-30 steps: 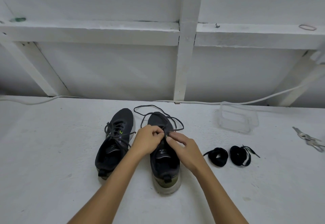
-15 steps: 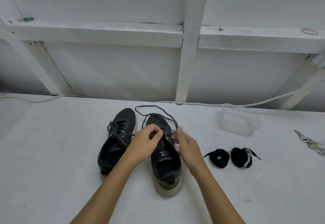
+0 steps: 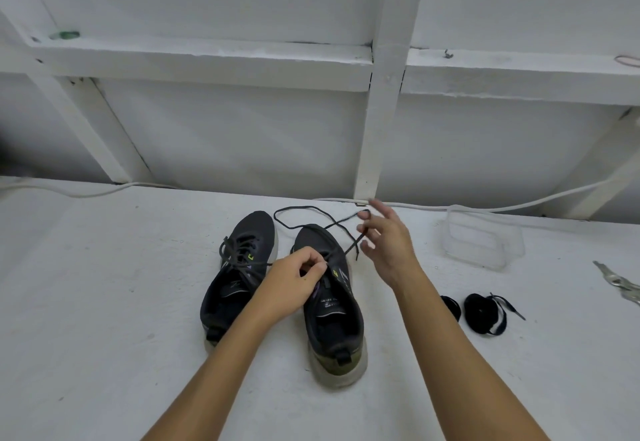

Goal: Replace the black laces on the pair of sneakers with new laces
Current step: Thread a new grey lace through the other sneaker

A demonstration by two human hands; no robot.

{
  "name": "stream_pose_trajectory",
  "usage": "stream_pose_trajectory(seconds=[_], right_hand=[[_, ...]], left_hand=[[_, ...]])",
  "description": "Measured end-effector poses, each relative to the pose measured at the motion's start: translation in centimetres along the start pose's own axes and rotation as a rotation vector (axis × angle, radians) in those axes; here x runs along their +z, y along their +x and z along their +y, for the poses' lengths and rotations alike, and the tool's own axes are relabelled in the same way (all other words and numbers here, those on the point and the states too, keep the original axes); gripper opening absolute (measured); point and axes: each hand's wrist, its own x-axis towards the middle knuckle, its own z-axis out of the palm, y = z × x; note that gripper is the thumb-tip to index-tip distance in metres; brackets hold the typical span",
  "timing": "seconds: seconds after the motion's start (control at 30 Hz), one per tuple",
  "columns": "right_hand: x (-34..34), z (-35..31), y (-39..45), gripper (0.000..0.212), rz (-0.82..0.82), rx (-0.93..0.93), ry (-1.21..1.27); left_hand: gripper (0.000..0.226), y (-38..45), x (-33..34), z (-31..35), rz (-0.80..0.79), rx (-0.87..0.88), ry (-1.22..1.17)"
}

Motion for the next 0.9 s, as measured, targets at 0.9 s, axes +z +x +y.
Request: stream_pose_trajectory(seconds=[0.9], right_hand=[[1.0, -2.9, 2.2, 0.018, -0.048, -0.284, -0.06]], left_hand=[[0.01, 0.4, 1.7, -0.4, -0.006, 0.076, 0.217]])
